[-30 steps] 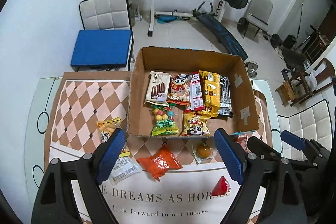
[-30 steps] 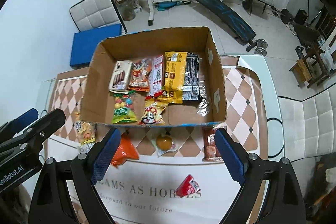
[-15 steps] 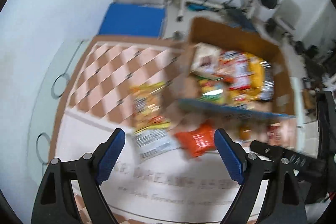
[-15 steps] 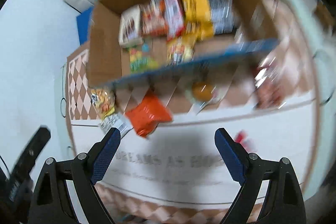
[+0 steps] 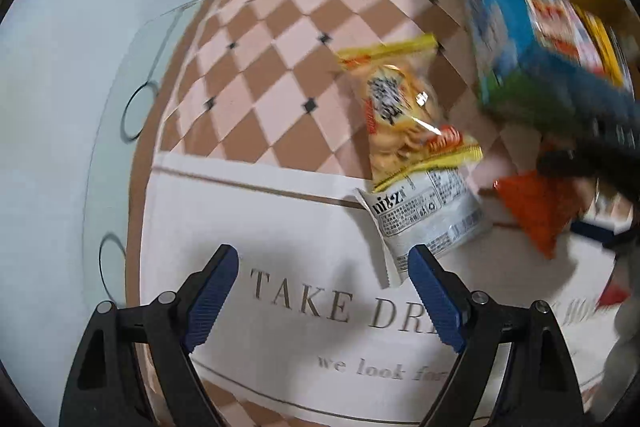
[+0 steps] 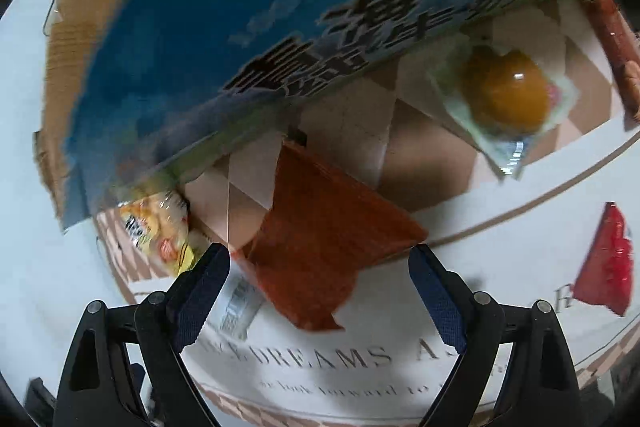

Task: Organize snacks
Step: 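Grasp the white nitz packet with the left tool while the right grasps the orange chip bag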

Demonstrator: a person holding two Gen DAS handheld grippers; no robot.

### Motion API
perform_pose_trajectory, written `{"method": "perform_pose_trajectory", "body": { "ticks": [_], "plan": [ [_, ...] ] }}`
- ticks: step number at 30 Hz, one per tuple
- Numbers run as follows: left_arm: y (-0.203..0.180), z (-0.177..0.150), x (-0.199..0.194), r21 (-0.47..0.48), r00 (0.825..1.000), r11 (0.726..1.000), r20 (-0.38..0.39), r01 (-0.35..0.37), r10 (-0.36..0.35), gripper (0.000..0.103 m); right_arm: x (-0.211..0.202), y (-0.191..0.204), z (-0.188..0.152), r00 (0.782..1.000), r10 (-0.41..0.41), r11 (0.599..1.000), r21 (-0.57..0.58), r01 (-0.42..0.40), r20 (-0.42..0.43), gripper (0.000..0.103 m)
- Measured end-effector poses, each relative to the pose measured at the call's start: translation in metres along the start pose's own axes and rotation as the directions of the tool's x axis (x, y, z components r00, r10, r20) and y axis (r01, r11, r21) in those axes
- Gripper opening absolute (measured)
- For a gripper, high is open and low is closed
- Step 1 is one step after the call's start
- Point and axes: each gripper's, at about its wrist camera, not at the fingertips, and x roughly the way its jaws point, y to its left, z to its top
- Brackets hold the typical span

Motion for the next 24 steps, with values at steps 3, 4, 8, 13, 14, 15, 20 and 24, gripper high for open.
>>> {"method": "perform_pose_trajectory", "body": {
  "ticks": [3,4,8,13,14,15,20,24],
  "plan": [
    [-0.014,0.005,0.01,0.127,1.0,0.992,-0.006,0.018,-0.017,0.087,0.004,0.008,-0.003,1.0,-0.031,0.998,-0.055,0.031,0.005,0.083],
    [-0.019,0.007,0.013,0.168,0.999,0.985,-0.015,0.034,-0.032,0.087,0.004,0.01,-0.005,0.999,-0.036,0.995,-0.091,0.035,-0.005,0.079],
    [-0.043,0.016,0.019,0.327,0.999,0.944,-0.019,0.045,-0.041,0.087,0.004,0.01,-0.016,0.992,-0.117,0.964,-0.244,0.101,-0.051,0.069],
    [-0.078,0.026,0.03,0.52,0.996,0.85,-0.071,0.082,-0.052,0.087,-0.002,-0.013,-0.027,0.977,-0.196,0.928,-0.338,0.157,-0.084,0.069],
    [-0.085,0.027,0.034,0.548,0.995,0.832,-0.094,0.089,-0.045,0.087,-0.003,-0.018,-0.027,0.975,-0.202,0.927,-0.341,0.16,-0.092,0.069],
    [-0.091,0.027,0.04,0.573,0.992,0.814,-0.118,0.096,-0.034,0.087,-0.005,-0.023,-0.027,0.974,-0.202,0.929,-0.333,0.159,-0.101,0.07],
    [-0.113,0.027,0.055,0.619,0.982,0.772,-0.182,0.146,-0.04,0.087,-0.007,-0.041,-0.025,0.977,-0.174,0.954,-0.266,0.135,-0.127,0.071],
    [-0.113,0.026,0.054,0.544,0.975,0.816,-0.196,0.193,-0.1,0.076,-0.006,-0.041,-0.026,0.976,-0.177,0.956,-0.26,0.14,-0.126,0.073]
  ]
}}
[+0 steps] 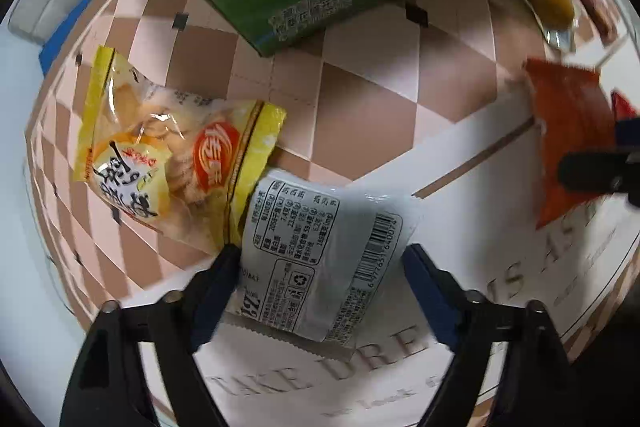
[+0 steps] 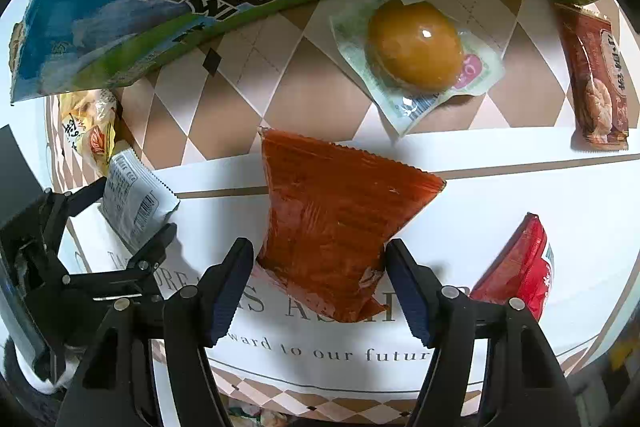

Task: Organize snacks
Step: 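Grasp the white nitz packet with the left tool while the right grasps the orange chip bag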

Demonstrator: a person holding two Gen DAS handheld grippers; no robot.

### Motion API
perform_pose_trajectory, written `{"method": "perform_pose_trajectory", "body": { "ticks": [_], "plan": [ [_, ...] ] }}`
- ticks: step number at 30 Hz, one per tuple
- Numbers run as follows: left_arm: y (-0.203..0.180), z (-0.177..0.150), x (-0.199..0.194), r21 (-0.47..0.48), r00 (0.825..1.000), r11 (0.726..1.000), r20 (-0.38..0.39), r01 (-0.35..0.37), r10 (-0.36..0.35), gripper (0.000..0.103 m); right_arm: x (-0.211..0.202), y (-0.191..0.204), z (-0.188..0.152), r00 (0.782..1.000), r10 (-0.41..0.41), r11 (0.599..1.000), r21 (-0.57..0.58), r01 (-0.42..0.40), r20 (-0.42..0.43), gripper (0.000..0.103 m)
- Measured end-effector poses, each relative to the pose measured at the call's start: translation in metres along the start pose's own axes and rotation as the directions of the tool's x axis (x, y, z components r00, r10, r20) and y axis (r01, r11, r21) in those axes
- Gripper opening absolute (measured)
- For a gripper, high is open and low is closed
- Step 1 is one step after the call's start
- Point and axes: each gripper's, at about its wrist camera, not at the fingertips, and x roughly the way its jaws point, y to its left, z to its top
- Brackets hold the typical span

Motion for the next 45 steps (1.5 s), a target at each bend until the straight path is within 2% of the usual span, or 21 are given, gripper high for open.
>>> {"method": "perform_pose_trajectory", "body": {
  "ticks": [2,5,10,12,17,20,24,29,34,35,36,37,39,41,45],
  "plan": [
    [0.005,-0.003,-0.002,-0.081,0.999,0.995,0.0,0.051,-0.051,0.076,0.004,0.005,0.0,1.0,-0.002,1.0,0.003,0.002,-0.003,0.073],
    [0.011,-0.013,-0.003,-0.228,0.987,0.961,0.004,0.158,-0.162,0.076,0.01,0.008,0.005,1.0,-0.015,1.0,-0.001,0.015,-0.004,0.073],
    [0.017,-0.033,0.004,-0.47,0.95,0.841,-0.018,0.267,-0.311,0.076,0.021,0.021,0.002,0.997,-0.07,0.992,-0.111,0.067,-0.019,0.07],
    [0.016,-0.037,0.005,-0.504,0.946,0.819,-0.008,0.275,-0.323,0.076,0.022,0.02,-0.003,0.994,-0.103,0.983,-0.153,0.097,-0.03,0.07],
    [0.01,-0.043,0.015,-0.494,0.953,0.835,-0.038,0.244,-0.301,0.077,0.021,0.014,-0.009,0.989,-0.144,0.974,-0.184,0.135,-0.041,0.072],
    [0.003,-0.05,0.023,-0.494,0.949,0.834,-0.057,0.244,-0.311,0.083,0.019,0.009,-0.009,0.994,-0.103,0.985,-0.145,0.096,-0.041,0.08],
    [-0.008,-0.058,0.026,-0.461,0.954,0.859,-0.076,0.224,-0.29,0.083,0.024,0.007,-0.009,0.996,-0.069,0.992,-0.107,0.064,-0.051,0.08],
    [-0.023,-0.071,0.02,-0.465,0.956,0.855,-0.059,0.228,-0.287,0.083,0.026,0.01,-0.013,0.998,-0.055,0.995,-0.087,0.051,-0.041,0.08],
    [-0.036,-0.085,0.014,-0.474,0.973,0.86,-0.028,0.191,-0.231,0.083,0.013,-0.011,0.002,0.998,-0.063,0.995,-0.075,0.061,-0.017,0.08],
    [-0.039,-0.082,0.013,-0.47,0.975,0.863,-0.02,0.185,-0.22,0.081,0.012,-0.009,0.003,0.998,-0.07,0.995,-0.076,0.069,-0.01,0.08],
    [-0.047,-0.076,0.012,-0.466,0.98,0.869,-0.012,0.169,-0.197,0.072,0.011,-0.007,0.005,0.997,-0.076,0.994,-0.078,0.075,-0.007,0.08],
    [-0.05,-0.075,0.011,-0.462,0.983,0.873,-0.01,0.159,-0.185,0.071,0.011,-0.006,0.005,0.997,-0.082,0.993,-0.08,0.081,-0.001,0.08],
    [-0.055,-0.075,0.009,-0.457,0.987,0.877,0.005,0.147,-0.163,0.07,0.014,-0.005,0.002,0.995,-0.102,0.99,-0.092,0.104,0.018,0.078],
    [-0.06,-0.072,0.005,-0.458,0.989,0.878,0.015,0.14,-0.149,0.07,0.014,-0.004,-0.003,0.99,-0.133,0.983,-0.119,0.138,0.049,0.066],
    [-0.071,-0.073,0.001,-0.481,0.989,0.865,0.029,0.141,-0.145,0.07,0.014,-0.001,-0.013,0.991,-0.114,0.983,-0.134,0.123,0.073,0.054]
  ]
}}
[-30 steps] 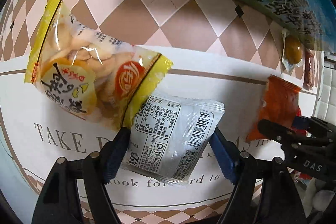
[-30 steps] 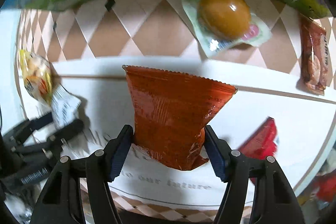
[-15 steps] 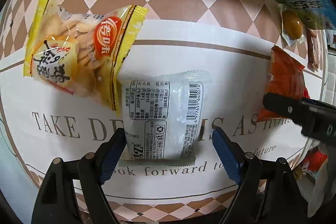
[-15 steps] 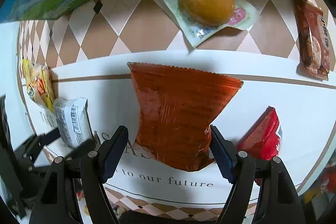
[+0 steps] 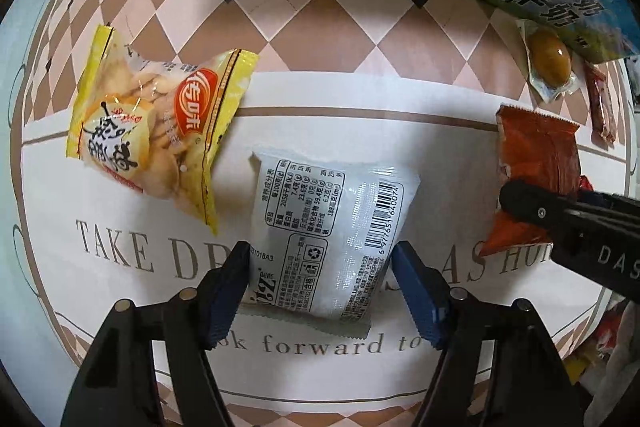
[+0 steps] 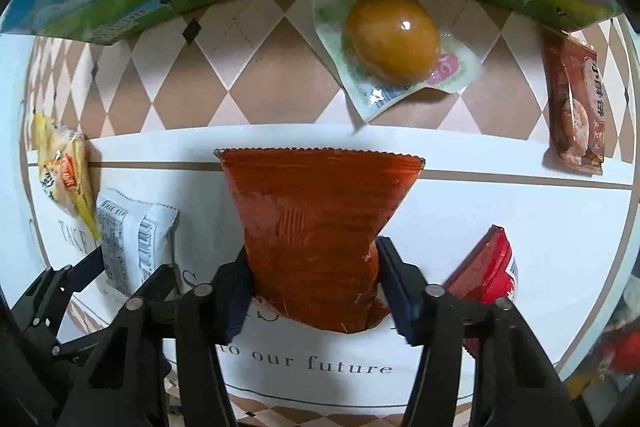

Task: Organize snacks
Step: 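Grasp the white nitz packet with the left tool while the right grasps the orange chip bag, then carry both packets into the box, release them, and withdraw both tools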

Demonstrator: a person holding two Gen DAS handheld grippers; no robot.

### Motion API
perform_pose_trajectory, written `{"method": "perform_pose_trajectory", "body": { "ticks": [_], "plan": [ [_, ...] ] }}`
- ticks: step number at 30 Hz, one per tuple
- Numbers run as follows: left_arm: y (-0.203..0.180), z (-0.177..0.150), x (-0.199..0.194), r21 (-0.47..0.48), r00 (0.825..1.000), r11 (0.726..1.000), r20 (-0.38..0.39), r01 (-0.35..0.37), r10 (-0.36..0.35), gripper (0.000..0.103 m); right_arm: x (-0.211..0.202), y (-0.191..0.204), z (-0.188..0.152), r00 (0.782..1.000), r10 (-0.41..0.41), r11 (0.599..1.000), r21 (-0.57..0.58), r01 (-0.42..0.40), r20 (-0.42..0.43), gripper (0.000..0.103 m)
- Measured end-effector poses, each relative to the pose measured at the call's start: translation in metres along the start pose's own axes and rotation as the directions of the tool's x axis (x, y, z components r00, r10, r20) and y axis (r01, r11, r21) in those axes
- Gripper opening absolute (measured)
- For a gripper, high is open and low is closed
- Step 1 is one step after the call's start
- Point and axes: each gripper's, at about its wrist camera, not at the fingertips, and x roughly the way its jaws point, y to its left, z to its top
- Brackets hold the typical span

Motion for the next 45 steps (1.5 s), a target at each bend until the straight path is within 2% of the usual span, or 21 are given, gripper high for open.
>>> {"method": "perform_pose_trajectory", "body": {
  "ticks": [1,2,3,5,10,13,19,22,25,28,31,33,36,40,43,45],
  "plan": [
    [-0.002,-0.003,0.002,-0.008,1.0,1.0,0.004,0.007,-0.007,0.07,-0.003,-0.003,-0.004,1.0,0.005,1.0,0.001,-0.005,0.006,0.052],
    [-0.001,-0.003,-0.003,-0.015,1.0,1.0,0.011,0.011,-0.011,0.055,-0.007,-0.007,-0.007,1.0,0.013,1.0,-0.002,-0.013,0.012,0.052],
    [0.001,-0.004,-0.01,-0.019,1.0,1.0,0.017,0.017,-0.017,0.045,-0.013,-0.012,-0.012,0.999,0.028,1.0,-0.002,-0.028,0.017,0.051],
    [-0.001,-0.006,-0.022,-0.037,0.998,0.998,0.029,0.06,-0.059,0.045,-0.023,-0.017,-0.016,0.998,0.056,0.998,0.0,-0.056,0.029,0.05],
    [-0.014,0.0,-0.051,-0.043,0.992,0.995,0.088,0.09,-0.086,0.045,-0.057,-0.031,-0.023,0.99,0.122,0.992,0.007,-0.123,0.075,0.049],
    [-0.02,0.008,-0.074,-0.034,0.985,0.991,0.114,0.132,-0.127,0.045,-0.082,-0.04,-0.025,0.981,0.155,0.988,0.006,-0.157,0.114,0.049],
    [-0.022,0.028,-0.146,0.015,0.955,0.98,0.223,0.199,-0.197,0.045,-0.15,-0.056,-0.021,0.95,0.228,0.972,0.005,-0.234,0.212,0.049],
    [-0.026,0.064,-0.182,0.046,0.936,0.975,0.276,0.215,-0.219,0.045,-0.189,-0.062,-0.009,0.927,0.259,0.963,-0.003,-0.268,0.271,0.049],
    [-0.03,0.096,-0.204,0.062,0.926,0.978,0.315,0.198,-0.208,0.045,-0.223,-0.067,0.012,0.909,0.258,0.963,-0.013,-0.269,0.327,0.049],
    [-0.033,0.129,-0.216,0.069,0.92,0.98,0.34,0.185,-0.197,0.045,-0.244,-0.075,0.038,0.9,0.234,0.969,-0.01,-0.248,0.368,0.049],
    [-0.041,0.162,-0.213,0.076,0.924,0.981,0.329,0.181,-0.196,0.045,-0.251,-0.083,0.063,0.901,0.201,0.975,0.007,-0.221,0.384,0.049],
    [-0.046,0.189,-0.199,0.075,0.934,0.98,0.297,0.183,-0.197,0.045,-0.25,-0.091,0.082,0.908,0.18,0.978,0.029,-0.206,0.379,0.049],
    [-0.055,0.208,-0.185,0.074,0.949,0.979,0.242,0.189,-0.201,0.045,-0.236,-0.103,0.108,0.923,0.166,0.978,0.064,-0.2,0.348,0.049],
    [-0.067,0.225,-0.153,0.068,0.969,0.981,0.158,0.18,-0.189,0.045,-0.206,-0.113,0.129,0.943,0.147,0.978,0.101,-0.184,0.298,0.049],
    [-0.076,0.232,-0.123,0.08,0.981,0.982,0.082,0.169,-0.175,0.047,-0.181,-0.113,0.142,0.96,0.13,0.984,0.087,-0.156,0.249,0.049],
    [-0.076,0.234,-0.107,0.059,0.989,0.988,0.04,0.143,-0.146,0.049,-0.16,-0.112,0.15,0.977,0.094,0.99,0.085,-0.111,0.189,0.051]
  ]
}}
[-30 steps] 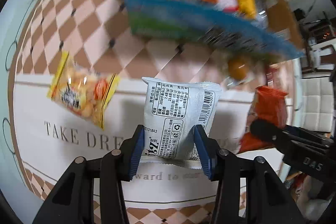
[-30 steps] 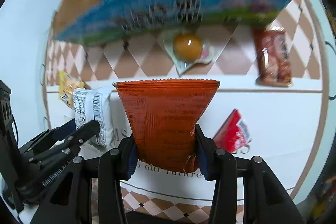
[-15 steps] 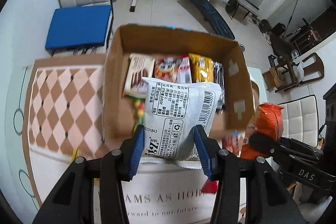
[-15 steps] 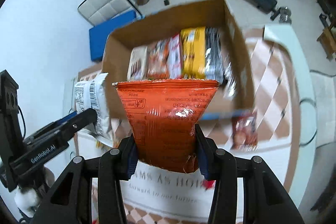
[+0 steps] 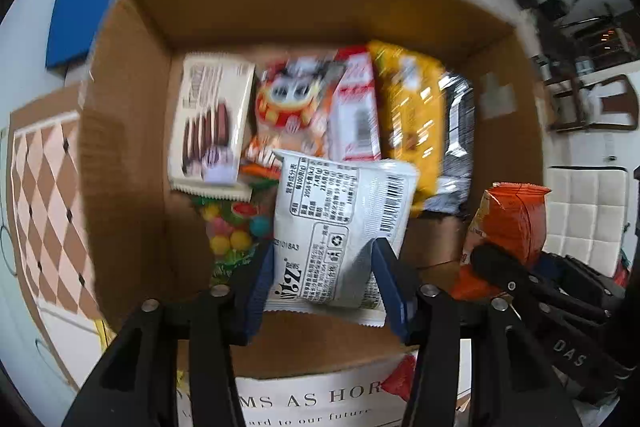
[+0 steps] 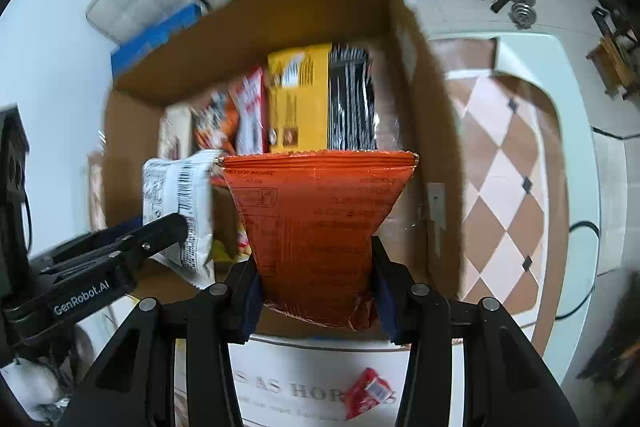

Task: Organize snacks
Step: 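Carry both packets into the box, release them, and withdraw both tools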

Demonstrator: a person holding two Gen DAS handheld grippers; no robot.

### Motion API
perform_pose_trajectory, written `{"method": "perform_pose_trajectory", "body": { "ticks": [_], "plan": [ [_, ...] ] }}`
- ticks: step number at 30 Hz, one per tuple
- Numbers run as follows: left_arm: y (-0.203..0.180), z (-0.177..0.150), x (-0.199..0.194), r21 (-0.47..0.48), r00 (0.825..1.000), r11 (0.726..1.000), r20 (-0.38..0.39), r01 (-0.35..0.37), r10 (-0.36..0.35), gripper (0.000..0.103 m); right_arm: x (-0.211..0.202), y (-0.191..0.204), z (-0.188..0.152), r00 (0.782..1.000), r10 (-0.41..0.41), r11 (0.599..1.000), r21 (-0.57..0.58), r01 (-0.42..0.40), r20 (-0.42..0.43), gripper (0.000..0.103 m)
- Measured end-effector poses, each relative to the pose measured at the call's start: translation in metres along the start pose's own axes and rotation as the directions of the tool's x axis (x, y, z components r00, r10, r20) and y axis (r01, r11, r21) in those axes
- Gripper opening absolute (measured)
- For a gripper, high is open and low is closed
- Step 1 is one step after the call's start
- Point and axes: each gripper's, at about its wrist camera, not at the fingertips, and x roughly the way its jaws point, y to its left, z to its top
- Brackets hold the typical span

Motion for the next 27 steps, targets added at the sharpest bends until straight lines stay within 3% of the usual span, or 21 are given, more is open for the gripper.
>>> {"method": "perform_pose_trajectory", "body": {
  "ticks": [1,2,3,4,5,9,16,27],
  "plan": [
    [0.001,0.0,0.007,-0.006,1.0,1.0,-0.019,-0.005,0.005,0.049,0.009,-0.002,0.002,0.999,-0.015,1.0,0.004,0.015,-0.028,0.057],
    [0.001,0.001,0.012,-0.001,0.999,1.0,-0.032,-0.004,0.004,0.054,0.014,-0.004,0.002,0.999,-0.015,1.0,0.007,0.015,-0.038,0.075],
    [0.0,0.002,0.016,0.012,0.999,1.0,-0.039,-0.023,0.024,0.067,0.017,-0.004,0.003,0.999,-0.022,1.0,0.003,0.022,-0.039,0.084],
    [0.0,0.002,0.017,0.019,0.999,0.999,-0.03,-0.04,0.04,0.074,0.018,-0.005,0.003,0.999,-0.04,0.999,-0.002,0.04,-0.033,0.09],
    [0.0,0.003,0.017,0.029,0.999,0.999,-0.019,-0.038,0.039,0.079,0.019,-0.005,0.003,0.999,-0.037,0.999,-0.006,0.037,-0.035,0.09],
    [0.002,0.004,0.013,0.036,0.999,0.999,-0.014,-0.029,0.029,0.08,0.02,-0.006,0.003,0.998,-0.033,0.999,-0.004,0.032,-0.046,0.091],
    [0.008,0.002,-0.019,0.038,0.996,0.999,0.085,-0.01,0.007,0.08,0.003,0.005,-0.002,0.996,-0.084,0.996,-0.036,0.084,0.002,0.092],
    [0.011,-0.046,-0.074,0.038,0.953,0.997,0.298,-0.073,0.059,0.08,-0.047,0.021,-0.035,0.978,-0.135,0.986,-0.072,0.148,0.157,0.093]
  ]
}}
